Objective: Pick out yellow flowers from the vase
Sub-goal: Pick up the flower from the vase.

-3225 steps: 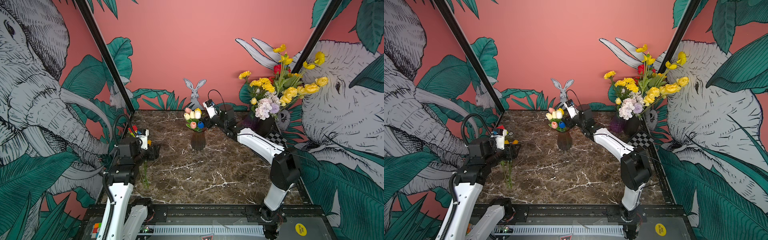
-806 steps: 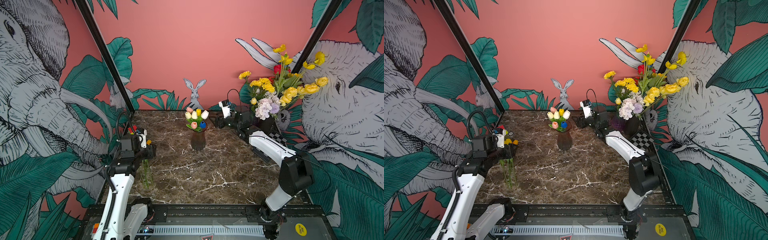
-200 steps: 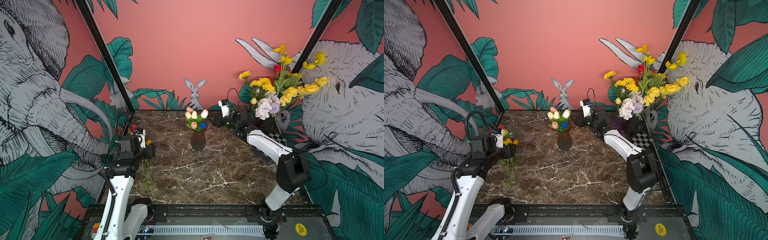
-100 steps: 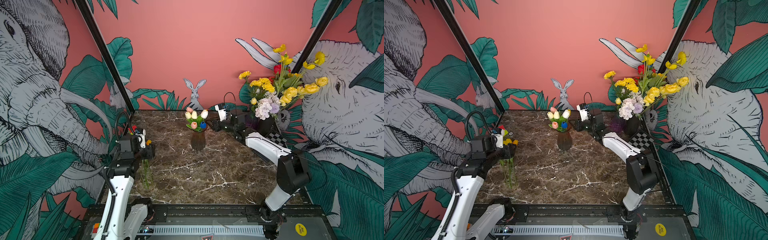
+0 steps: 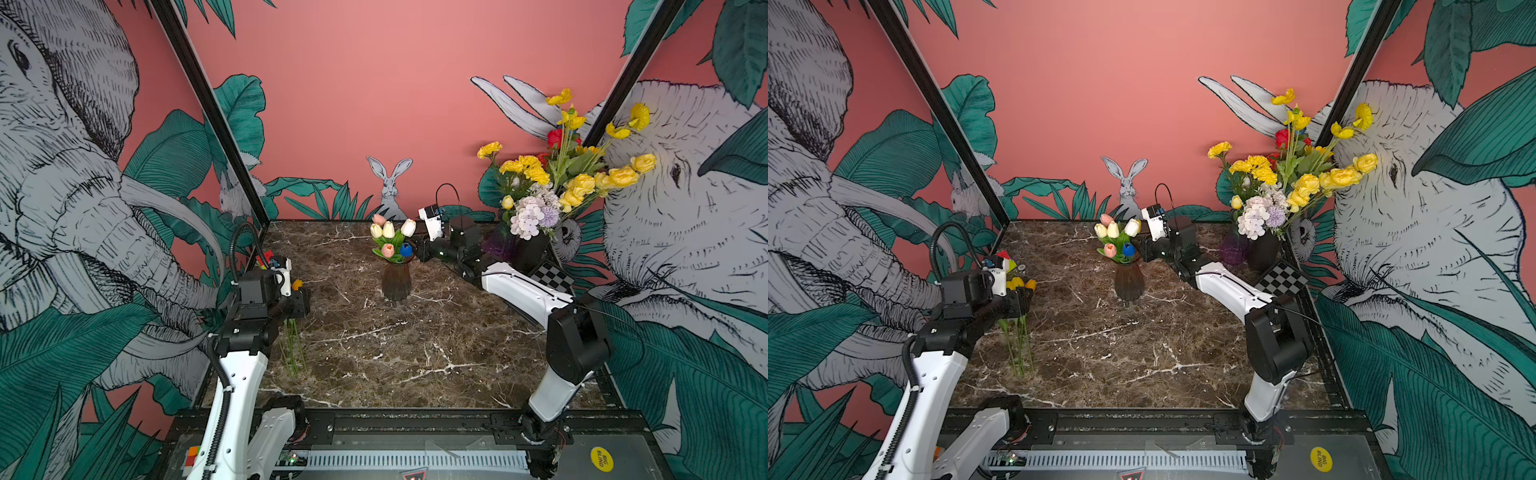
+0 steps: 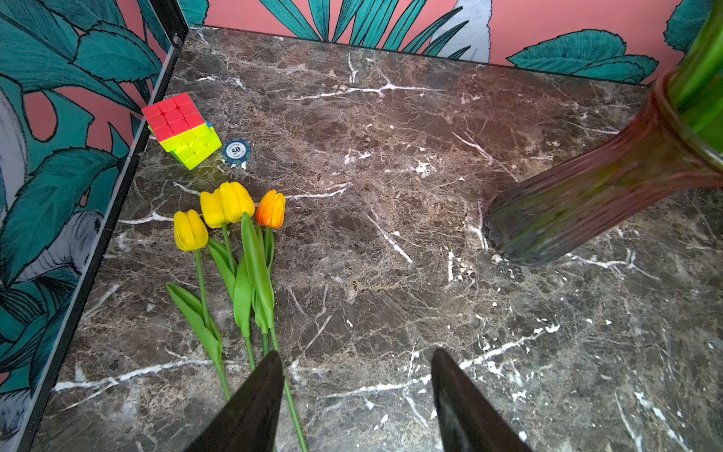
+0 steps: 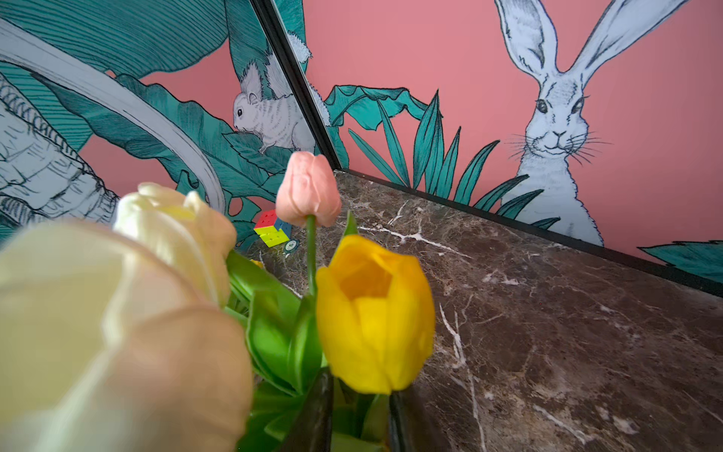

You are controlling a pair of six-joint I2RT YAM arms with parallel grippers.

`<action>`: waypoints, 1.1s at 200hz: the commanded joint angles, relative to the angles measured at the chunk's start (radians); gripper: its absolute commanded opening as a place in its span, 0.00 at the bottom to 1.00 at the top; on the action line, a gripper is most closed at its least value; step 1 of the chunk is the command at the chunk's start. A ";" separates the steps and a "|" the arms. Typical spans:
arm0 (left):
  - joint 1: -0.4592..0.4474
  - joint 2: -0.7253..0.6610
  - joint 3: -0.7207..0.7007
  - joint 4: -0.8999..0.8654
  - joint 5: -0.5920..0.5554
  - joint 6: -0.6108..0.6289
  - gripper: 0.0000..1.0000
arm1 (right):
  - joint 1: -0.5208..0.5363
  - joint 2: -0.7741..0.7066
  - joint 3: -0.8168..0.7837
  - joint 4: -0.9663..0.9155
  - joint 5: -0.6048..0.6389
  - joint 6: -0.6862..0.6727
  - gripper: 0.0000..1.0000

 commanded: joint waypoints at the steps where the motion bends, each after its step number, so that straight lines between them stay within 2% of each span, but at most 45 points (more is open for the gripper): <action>1: -0.003 -0.001 -0.010 0.009 0.012 0.014 0.62 | 0.010 0.010 0.033 0.029 0.038 -0.017 0.22; 52: -0.004 -0.001 -0.011 0.010 0.018 0.016 0.62 | 0.020 0.002 0.035 0.035 0.043 -0.019 0.16; 146: -0.004 0.004 -0.010 0.013 0.023 0.015 0.62 | 0.049 0.014 0.049 0.025 0.115 -0.043 0.18; 220: -0.004 0.007 -0.010 0.012 0.025 0.015 0.63 | 0.050 0.100 0.135 0.003 0.133 -0.057 0.19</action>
